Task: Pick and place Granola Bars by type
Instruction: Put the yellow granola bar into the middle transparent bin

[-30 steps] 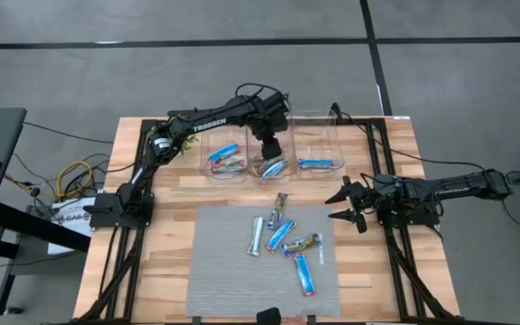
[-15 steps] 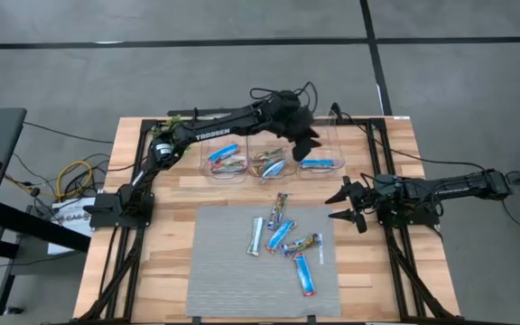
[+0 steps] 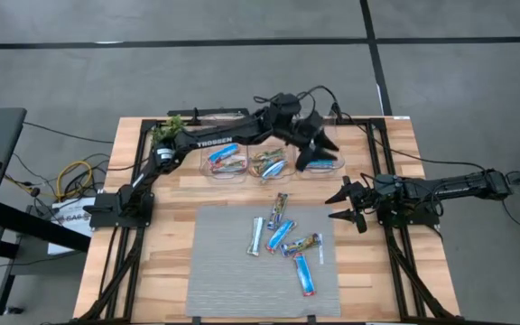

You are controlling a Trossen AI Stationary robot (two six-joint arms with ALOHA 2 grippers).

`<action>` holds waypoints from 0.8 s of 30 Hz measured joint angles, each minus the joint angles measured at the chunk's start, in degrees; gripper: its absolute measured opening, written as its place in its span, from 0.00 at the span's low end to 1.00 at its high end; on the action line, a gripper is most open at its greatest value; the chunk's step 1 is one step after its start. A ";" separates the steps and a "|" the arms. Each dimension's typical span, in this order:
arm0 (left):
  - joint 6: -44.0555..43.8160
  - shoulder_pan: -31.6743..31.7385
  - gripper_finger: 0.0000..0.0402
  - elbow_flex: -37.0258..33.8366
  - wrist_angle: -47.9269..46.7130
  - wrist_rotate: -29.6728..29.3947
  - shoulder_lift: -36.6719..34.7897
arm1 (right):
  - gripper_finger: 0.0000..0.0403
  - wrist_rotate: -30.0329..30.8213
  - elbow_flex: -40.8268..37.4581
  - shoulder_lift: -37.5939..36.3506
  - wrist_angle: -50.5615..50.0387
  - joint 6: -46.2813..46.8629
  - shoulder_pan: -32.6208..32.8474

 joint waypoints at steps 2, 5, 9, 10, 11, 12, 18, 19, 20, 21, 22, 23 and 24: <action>-0.01 -1.47 0.40 0.00 -0.32 0.96 0.00 | 0.56 -0.02 -0.01 0.00 0.00 0.00 -0.01; -0.01 -4.00 0.40 0.00 -0.81 1.93 0.00 | 0.56 -0.02 0.00 0.00 0.00 0.00 0.01; -1.36 -7.80 0.40 0.00 -1.78 2.12 0.00 | 0.56 0.00 -0.01 -0.01 0.00 0.00 -0.01; -1.89 -8.81 0.40 0.00 -1.97 2.12 0.00 | 0.56 0.00 0.00 -0.01 0.00 0.00 0.01; -2.22 -9.77 0.40 0.00 -2.22 2.06 0.00 | 0.56 -0.02 0.00 -0.02 0.00 0.00 0.00; -2.34 -10.80 0.40 0.00 -2.54 1.76 0.00 | 0.56 -0.01 -0.01 0.00 0.00 0.00 0.00; -2.48 -17.70 0.40 0.00 -6.43 -4.20 0.00 | 0.56 -0.01 0.00 -0.01 0.00 0.00 -0.01; -2.48 -18.90 0.40 0.00 -7.48 -5.54 0.00 | 0.56 -0.02 0.00 0.00 0.00 0.00 -0.01; -2.51 -20.06 0.40 0.00 -8.75 -6.98 0.00 | 0.56 0.00 -0.01 0.00 0.00 0.00 -0.01; -2.51 -21.18 0.40 0.00 -10.09 -8.35 0.00 | 0.56 -0.01 0.00 -0.01 0.00 0.00 -0.01; -2.55 -22.27 0.40 0.00 -11.50 -9.61 0.00 | 0.56 -0.01 0.00 0.00 0.00 0.00 0.01; -2.91 -23.29 0.40 0.00 -13.03 -10.95 0.00 | 0.56 -0.01 -0.02 0.00 0.00 0.00 0.00; -3.50 -24.25 0.40 0.00 -14.29 -12.11 0.00 | 0.56 -0.02 -0.01 0.00 0.00 0.00 0.00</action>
